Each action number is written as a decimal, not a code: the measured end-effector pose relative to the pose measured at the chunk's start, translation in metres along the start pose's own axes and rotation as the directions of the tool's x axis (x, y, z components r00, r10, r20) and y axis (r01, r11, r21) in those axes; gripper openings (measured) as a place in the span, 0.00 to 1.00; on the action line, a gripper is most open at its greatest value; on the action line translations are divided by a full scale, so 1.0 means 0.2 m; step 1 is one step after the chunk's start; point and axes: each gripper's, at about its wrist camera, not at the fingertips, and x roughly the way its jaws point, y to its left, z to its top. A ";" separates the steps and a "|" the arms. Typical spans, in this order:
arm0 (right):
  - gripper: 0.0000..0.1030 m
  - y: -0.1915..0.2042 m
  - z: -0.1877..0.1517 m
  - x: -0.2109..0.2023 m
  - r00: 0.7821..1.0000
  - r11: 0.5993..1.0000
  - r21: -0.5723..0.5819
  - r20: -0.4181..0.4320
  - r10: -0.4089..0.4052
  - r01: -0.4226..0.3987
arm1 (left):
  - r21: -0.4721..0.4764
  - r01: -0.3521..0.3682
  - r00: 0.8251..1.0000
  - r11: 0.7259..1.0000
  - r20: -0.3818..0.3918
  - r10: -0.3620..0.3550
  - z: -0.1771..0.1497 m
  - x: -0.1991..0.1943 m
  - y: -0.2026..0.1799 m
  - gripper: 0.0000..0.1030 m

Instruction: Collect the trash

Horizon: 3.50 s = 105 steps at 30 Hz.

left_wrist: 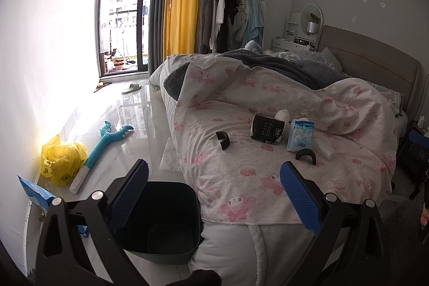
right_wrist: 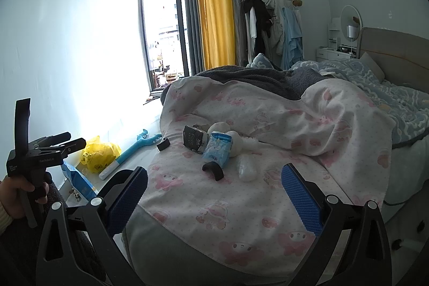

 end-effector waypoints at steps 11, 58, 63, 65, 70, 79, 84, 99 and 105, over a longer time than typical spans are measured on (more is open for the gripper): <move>0.98 0.00 0.00 0.00 1.000 1.000 -0.001 0.000 -0.001 0.001 | -0.001 0.000 1.000 1.000 -0.001 0.000 0.00 0.00 0.00 0.97; 0.76 0.06 0.02 0.45 0.978 0.992 -0.023 -0.168 0.122 -0.127 | 0.038 -0.017 1.000 0.999 0.004 0.017 0.05 0.21 0.04 0.97; 0.68 0.08 -0.01 0.63 0.962 0.982 -0.076 -0.228 0.150 -0.171 | 0.056 0.020 1.000 0.998 -0.015 -0.019 0.08 0.31 0.07 0.97; 0.63 0.07 -0.02 0.70 0.952 0.977 -0.084 -0.257 0.168 -0.196 | 0.059 0.024 0.999 0.998 -0.048 -0.022 0.08 0.38 0.08 0.97; 0.55 0.03 -0.05 0.82 0.934 0.968 -0.097 -0.301 0.191 -0.230 | -0.005 0.068 0.990 0.998 -0.124 -0.068 0.07 0.54 0.14 0.97; 0.47 -0.04 -0.05 1.00 0.913 0.956 -0.105 -0.342 0.225 -0.275 | -0.033 0.115 0.984 0.993 -0.132 -0.118 0.12 0.73 0.15 0.96; 0.46 -0.06 -0.06 1.08 0.900 0.947 -0.130 -0.373 0.227 -0.293 | 0.002 0.180 0.969 0.984 -0.173 -0.177 0.13 0.84 0.07 0.94; 0.32 -0.14 -0.08 1.22 0.863 0.921 -0.104 -0.404 0.305 -0.374 | 0.075 0.234 0.949 0.969 -0.233 -0.211 0.13 1.06 -0.06 0.73; 0.29 -0.14 -0.10 1.21 0.849 0.918 -0.108 -0.433 0.302 -0.381 | 0.045 0.225 0.946 0.973 -0.251 -0.207 0.14 1.14 -0.04 0.67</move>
